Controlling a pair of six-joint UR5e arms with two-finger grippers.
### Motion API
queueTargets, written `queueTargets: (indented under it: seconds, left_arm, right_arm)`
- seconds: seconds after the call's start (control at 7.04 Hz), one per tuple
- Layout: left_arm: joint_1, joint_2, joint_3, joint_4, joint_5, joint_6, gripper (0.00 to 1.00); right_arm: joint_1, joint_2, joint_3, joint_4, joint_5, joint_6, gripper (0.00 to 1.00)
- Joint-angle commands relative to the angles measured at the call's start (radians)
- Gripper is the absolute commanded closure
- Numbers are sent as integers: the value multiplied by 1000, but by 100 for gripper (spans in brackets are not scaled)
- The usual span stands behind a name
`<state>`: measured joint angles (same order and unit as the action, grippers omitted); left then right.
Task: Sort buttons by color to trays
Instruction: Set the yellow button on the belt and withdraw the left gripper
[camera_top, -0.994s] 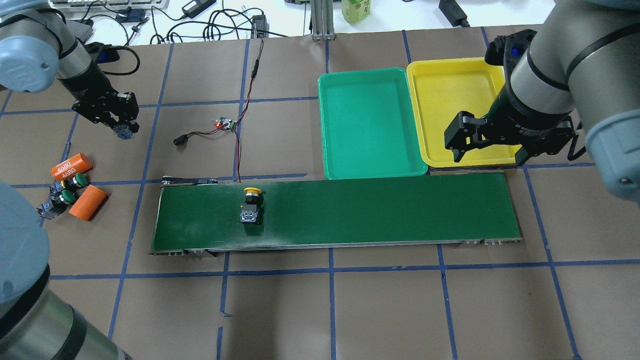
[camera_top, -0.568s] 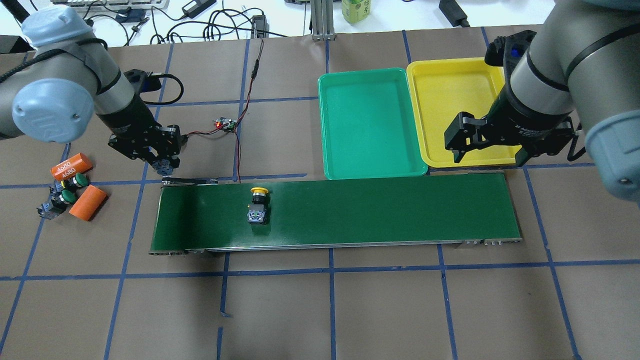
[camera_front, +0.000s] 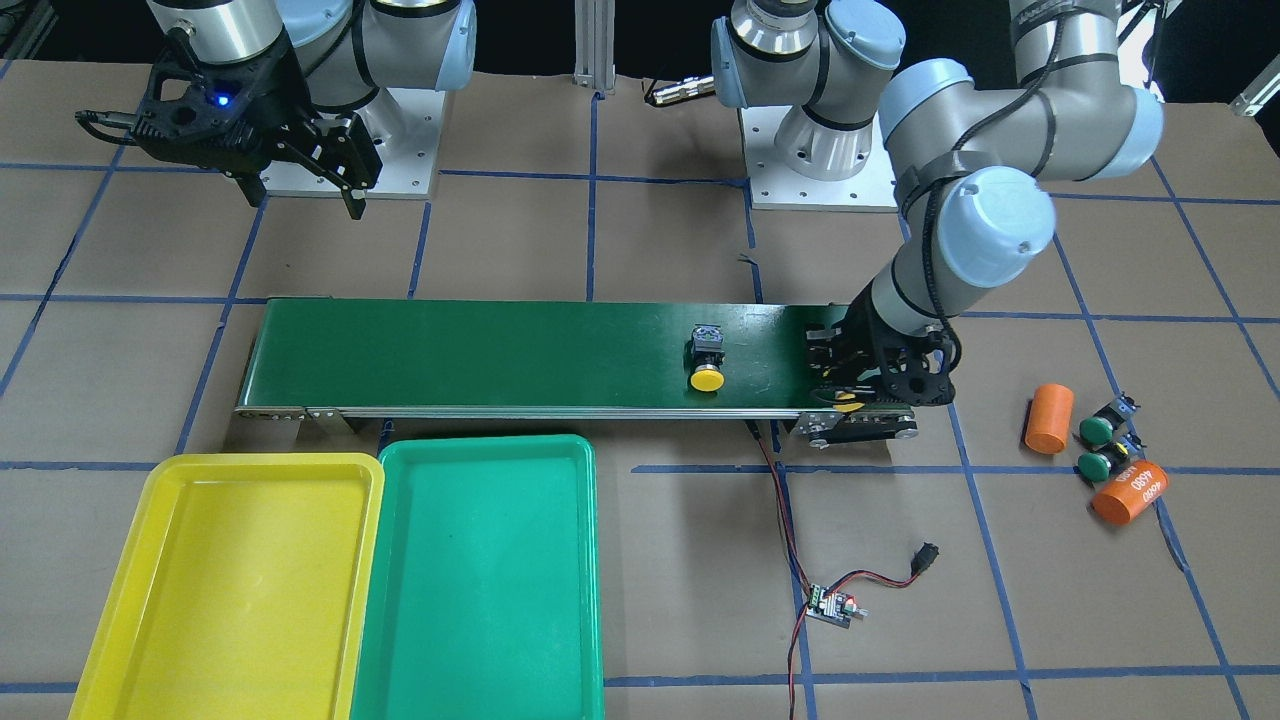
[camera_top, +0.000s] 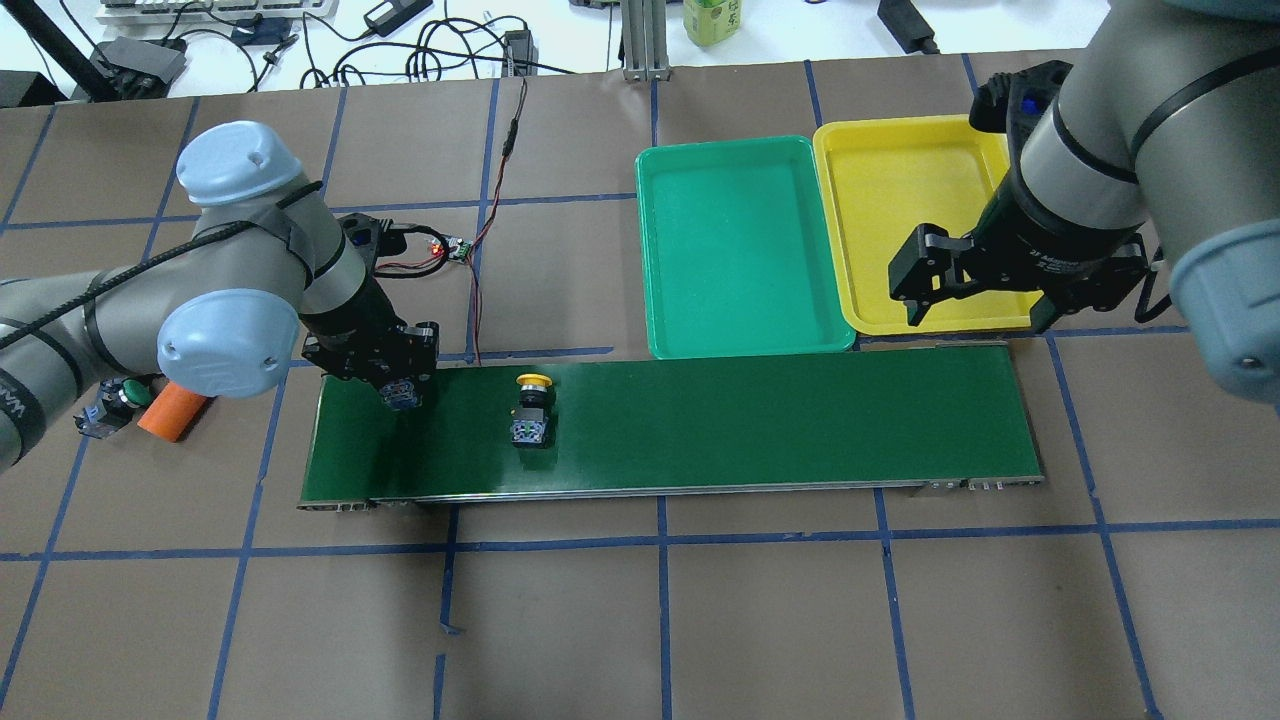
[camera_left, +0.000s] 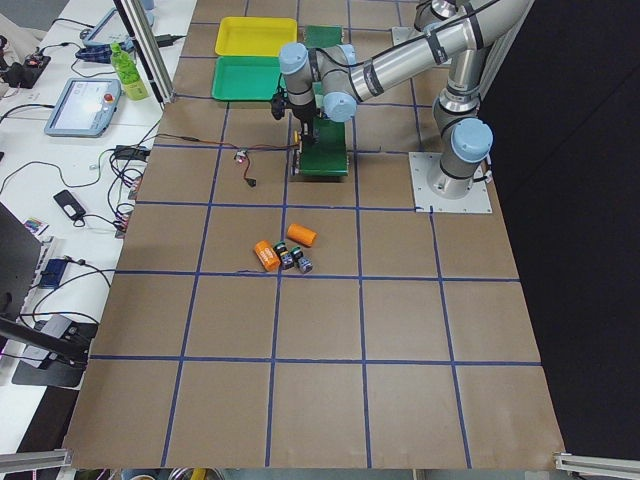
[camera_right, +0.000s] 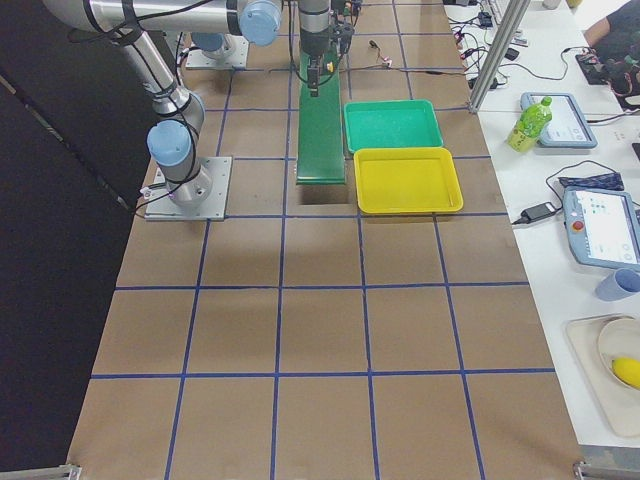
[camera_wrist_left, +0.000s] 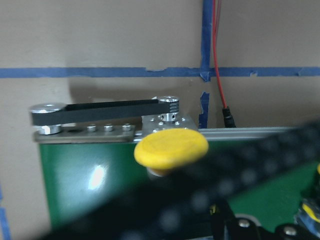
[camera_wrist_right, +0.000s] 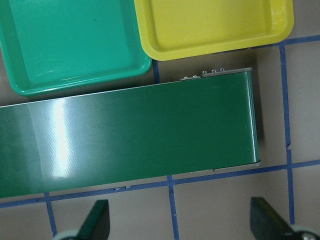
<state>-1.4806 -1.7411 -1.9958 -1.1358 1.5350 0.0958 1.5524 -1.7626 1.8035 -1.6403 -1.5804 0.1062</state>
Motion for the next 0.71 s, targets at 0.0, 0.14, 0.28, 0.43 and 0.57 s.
queueTargets:
  seconds: [0.0, 0.14, 0.28, 0.43, 0.57]
  left_arm:
    - [-7, 15, -27, 7, 2, -5, 0]
    - [-9, 40, -27, -13, 2, -5, 0]
    - [-9, 60, -9, -47, 2, -5, 0]
    - [18, 70, 32, -65, 2, 7, 0]
    - [98, 39, 128, -132, -1, 15, 0]
  right_arm:
    - [0, 0, 5, -10, 3, 0, 0]
    - [0, 2, 7, -25, 10, 1, 0]
    - [0, 2, 7, -26, 10, 1, 0]
    - [0, 0, 7, -26, 11, 1, 0]
    - [0, 0, 7, -24, 10, 1, 0]
